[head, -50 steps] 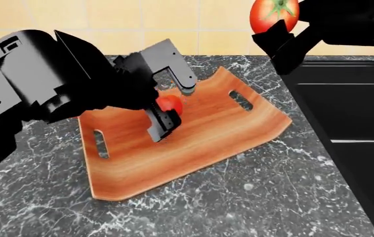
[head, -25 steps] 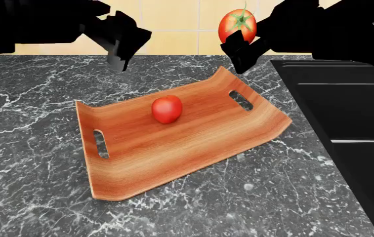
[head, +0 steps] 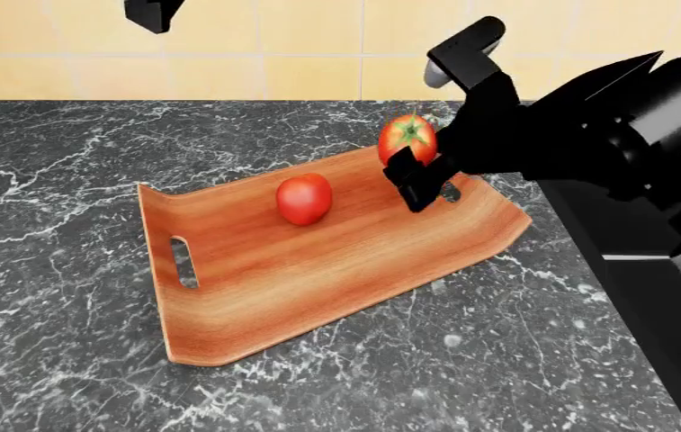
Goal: Pick up the fruits and vegetables and place them in the sink. Turn on the sink faucet to wash them. Then turn the sink off and put them in the tray.
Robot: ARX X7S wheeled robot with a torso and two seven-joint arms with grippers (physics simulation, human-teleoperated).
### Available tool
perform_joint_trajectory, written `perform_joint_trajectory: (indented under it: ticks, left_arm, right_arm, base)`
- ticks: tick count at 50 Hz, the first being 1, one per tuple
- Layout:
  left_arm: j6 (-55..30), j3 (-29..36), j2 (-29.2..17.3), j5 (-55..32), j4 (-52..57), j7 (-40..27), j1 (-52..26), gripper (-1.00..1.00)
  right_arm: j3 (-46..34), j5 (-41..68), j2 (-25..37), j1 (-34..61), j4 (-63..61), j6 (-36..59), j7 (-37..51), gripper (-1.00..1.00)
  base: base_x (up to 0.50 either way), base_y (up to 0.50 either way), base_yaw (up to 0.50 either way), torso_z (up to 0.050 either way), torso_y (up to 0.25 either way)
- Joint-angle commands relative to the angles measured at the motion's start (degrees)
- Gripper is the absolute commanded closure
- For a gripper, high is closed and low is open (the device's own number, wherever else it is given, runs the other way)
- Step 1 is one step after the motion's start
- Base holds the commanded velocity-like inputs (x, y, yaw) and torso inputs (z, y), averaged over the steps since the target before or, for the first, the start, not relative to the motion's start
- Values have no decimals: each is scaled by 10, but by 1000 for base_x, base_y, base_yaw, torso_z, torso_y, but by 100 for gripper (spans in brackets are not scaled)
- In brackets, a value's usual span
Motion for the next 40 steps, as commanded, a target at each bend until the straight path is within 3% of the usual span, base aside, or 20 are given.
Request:
perform_joint_trajectory:
  ticks: [1,7,8,29,40]
  left_arm:
    - [3,-5,-1,-5,1,-4,-2,-100]
    - [5,-4,-2,-5,2,-2,3,-100]
    - [5,-4,-2,-4,2,-2,3,-100]
    - [9,-1,3,-2,-2,2,2,-100]
    - [16,-10,-3,-16,5,-9,14,-100]
  right_arm:
    - [-13,-21,-13,-15,4,-7,-25,100]
    - [-18,-26,-20,-19,12,-11,-31,100]
    - [-18,-27,-21,-19,13,-11,-32,-100]
    - [-6,-18,-13,-12,8,-7,-24,-100]
    - [64,55,52,30,-109,35,47,-100]
  base:
    - [0,0,0,0,0]
    - [0,0,0,0,0]
    - [0,0,0,0,0]
    - [0,0,0,0,0]
    - [0,0,0,0,0]
